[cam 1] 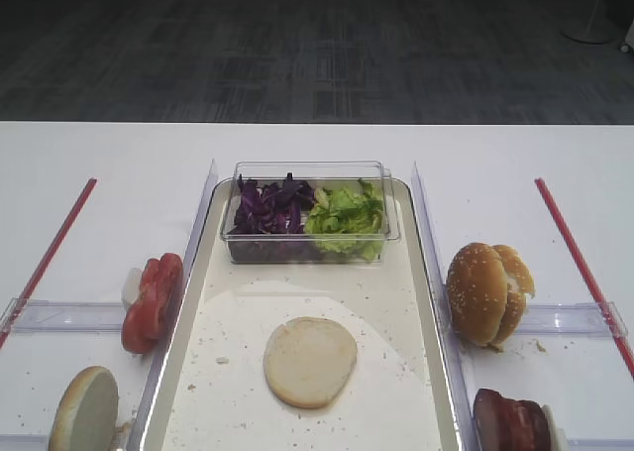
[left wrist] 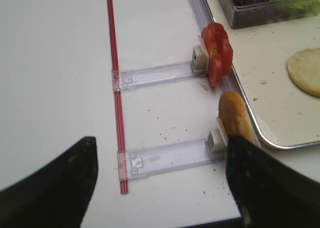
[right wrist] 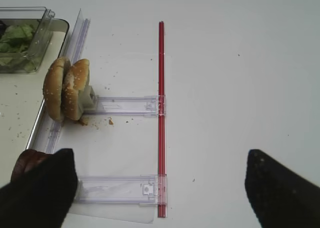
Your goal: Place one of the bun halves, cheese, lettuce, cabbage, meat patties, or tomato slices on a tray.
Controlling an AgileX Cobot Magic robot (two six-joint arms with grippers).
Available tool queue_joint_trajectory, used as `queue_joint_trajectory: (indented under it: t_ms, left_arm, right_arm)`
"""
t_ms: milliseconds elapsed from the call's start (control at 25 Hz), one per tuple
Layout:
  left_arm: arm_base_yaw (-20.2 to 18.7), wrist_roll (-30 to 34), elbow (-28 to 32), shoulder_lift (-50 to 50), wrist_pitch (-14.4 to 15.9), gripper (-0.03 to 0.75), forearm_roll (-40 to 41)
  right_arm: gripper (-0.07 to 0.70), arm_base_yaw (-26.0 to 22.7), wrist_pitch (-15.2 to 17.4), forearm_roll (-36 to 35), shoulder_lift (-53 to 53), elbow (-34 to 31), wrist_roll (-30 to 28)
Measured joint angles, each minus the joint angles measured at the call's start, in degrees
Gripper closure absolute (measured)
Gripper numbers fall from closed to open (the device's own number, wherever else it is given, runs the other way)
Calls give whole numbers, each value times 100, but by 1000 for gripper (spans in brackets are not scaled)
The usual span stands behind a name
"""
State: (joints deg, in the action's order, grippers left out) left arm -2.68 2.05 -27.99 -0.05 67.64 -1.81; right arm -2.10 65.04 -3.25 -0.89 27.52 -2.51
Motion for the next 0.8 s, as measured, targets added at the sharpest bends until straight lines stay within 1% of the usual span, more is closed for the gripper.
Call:
queue_joint_trajectory:
  t_ms: [800]
  left_arm:
    - [0, -38, 0, -82, 0, 223, 0]
  right_arm:
    - [-60, 0, 0, 0, 0, 0, 0]
